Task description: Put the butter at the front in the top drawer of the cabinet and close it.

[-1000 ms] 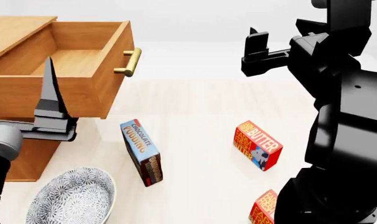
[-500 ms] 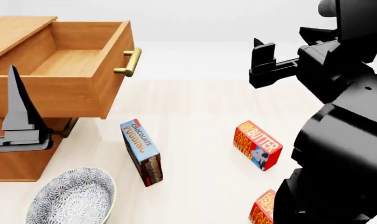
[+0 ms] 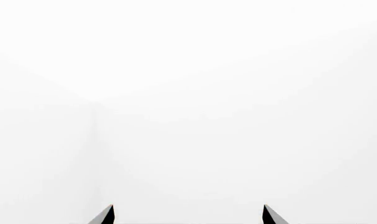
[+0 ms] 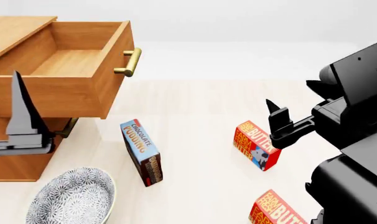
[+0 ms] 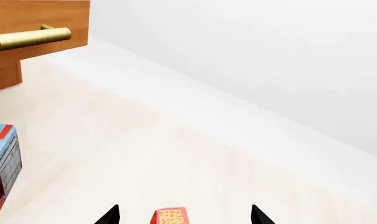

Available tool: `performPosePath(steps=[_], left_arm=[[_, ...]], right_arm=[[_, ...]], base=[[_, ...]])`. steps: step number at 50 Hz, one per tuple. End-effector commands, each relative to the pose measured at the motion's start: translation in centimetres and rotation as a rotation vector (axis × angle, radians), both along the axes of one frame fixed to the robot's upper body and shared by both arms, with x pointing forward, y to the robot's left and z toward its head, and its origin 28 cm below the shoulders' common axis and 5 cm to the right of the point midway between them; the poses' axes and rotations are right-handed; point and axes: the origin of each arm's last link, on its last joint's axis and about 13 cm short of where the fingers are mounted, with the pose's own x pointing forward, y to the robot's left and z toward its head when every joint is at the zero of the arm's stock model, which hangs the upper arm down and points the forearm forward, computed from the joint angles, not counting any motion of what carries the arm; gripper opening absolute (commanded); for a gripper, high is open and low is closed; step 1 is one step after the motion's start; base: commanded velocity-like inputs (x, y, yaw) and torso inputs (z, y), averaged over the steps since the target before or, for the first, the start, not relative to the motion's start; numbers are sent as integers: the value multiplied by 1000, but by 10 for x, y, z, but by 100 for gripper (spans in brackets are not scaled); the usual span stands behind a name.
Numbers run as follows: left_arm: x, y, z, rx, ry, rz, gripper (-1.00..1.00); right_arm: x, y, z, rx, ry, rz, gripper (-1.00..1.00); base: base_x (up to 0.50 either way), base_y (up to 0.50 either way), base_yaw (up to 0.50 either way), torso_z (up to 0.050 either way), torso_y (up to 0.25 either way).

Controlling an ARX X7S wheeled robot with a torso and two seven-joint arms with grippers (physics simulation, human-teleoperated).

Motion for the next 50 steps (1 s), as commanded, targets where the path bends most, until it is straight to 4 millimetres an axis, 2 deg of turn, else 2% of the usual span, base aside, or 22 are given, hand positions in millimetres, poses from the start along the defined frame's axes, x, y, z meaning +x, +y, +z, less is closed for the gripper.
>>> performPosePath(steps=[1, 10, 19, 33, 41, 50], left_arm=[[1, -1, -4, -2, 10, -10, 100], [3, 0, -7, -3, 17, -16, 100], [4, -3, -7, -6, 22, -25, 100], [7, -5, -9, -10, 34, -41, 100], [10, -7, -10, -14, 39, -53, 100], [10, -11, -7, -12, 44, -63, 100]], right_arm=[[-6, -15, -12, -36, 89, -28, 100], [9, -29, -18, -47, 152, -24, 100], [36, -34, -7, -75, 237, 54, 100], [79, -37, 9, -79, 347, 52, 100], [100, -45, 7, -104, 414, 3, 100], [113, -47, -2, -111, 497, -3, 100]], base=[[0, 0, 0, 0, 0], [0, 0, 0, 0, 0], [0, 0, 0, 0, 0], [0, 0, 0, 0, 0], [0, 0, 0, 0, 0], [0, 0, 0, 0, 0]])
